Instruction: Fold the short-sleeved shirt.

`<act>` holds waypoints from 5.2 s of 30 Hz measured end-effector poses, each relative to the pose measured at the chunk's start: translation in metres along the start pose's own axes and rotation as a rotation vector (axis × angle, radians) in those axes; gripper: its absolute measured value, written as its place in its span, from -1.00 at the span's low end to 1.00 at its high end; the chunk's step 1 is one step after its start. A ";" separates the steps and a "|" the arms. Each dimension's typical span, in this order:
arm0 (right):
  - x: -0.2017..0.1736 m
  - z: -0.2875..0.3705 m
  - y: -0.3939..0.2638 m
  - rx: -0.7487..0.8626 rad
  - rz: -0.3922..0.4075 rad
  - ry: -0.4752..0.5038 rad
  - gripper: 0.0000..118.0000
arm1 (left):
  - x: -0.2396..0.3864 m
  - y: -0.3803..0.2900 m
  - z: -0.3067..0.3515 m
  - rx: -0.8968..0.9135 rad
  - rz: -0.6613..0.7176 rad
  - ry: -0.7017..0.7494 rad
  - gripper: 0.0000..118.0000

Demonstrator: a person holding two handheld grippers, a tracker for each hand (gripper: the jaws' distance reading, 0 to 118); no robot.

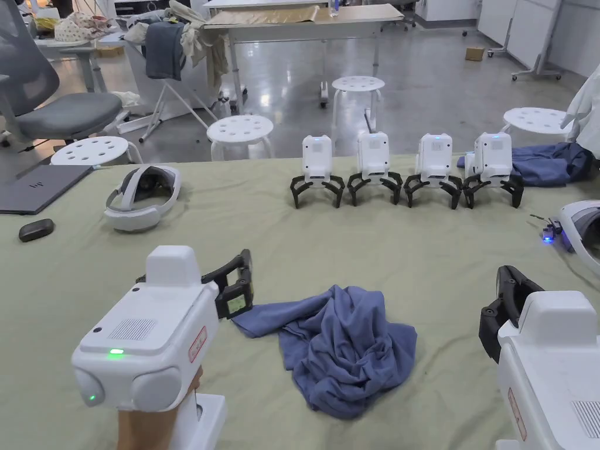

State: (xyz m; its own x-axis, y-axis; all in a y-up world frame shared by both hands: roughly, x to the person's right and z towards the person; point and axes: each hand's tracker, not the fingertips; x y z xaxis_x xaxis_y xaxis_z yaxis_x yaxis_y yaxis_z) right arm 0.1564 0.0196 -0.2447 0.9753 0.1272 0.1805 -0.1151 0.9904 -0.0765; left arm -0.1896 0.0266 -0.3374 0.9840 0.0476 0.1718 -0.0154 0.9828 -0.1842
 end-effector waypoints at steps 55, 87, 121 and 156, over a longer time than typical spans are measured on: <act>-0.017 -0.055 -0.017 -0.055 -0.003 0.011 -0.92 | -0.047 -0.035 -0.159 -0.448 0.102 0.004 -1.00; -0.012 -0.107 -0.064 -0.187 0.025 0.016 -0.92 | -0.045 -0.123 -0.289 -0.919 0.036 0.013 0.30; -0.043 -0.250 -0.148 -0.893 -0.146 0.200 0.32 | -0.069 -0.062 -0.217 -0.725 0.129 -0.115 -1.00; -0.013 -0.203 -0.037 -0.613 -0.109 0.252 -0.88 | -0.065 -0.027 -0.185 -0.626 0.139 -0.095 -1.00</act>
State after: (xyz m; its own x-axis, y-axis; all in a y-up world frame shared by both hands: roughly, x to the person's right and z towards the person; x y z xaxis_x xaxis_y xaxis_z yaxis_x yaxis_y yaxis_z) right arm 0.1862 -0.0297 -0.4433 0.9980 -0.0617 -0.0099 0.0418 0.7774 -0.6276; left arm -0.2204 -0.0365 -0.5229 0.9599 0.2105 0.1850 -0.0067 0.6774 -0.7356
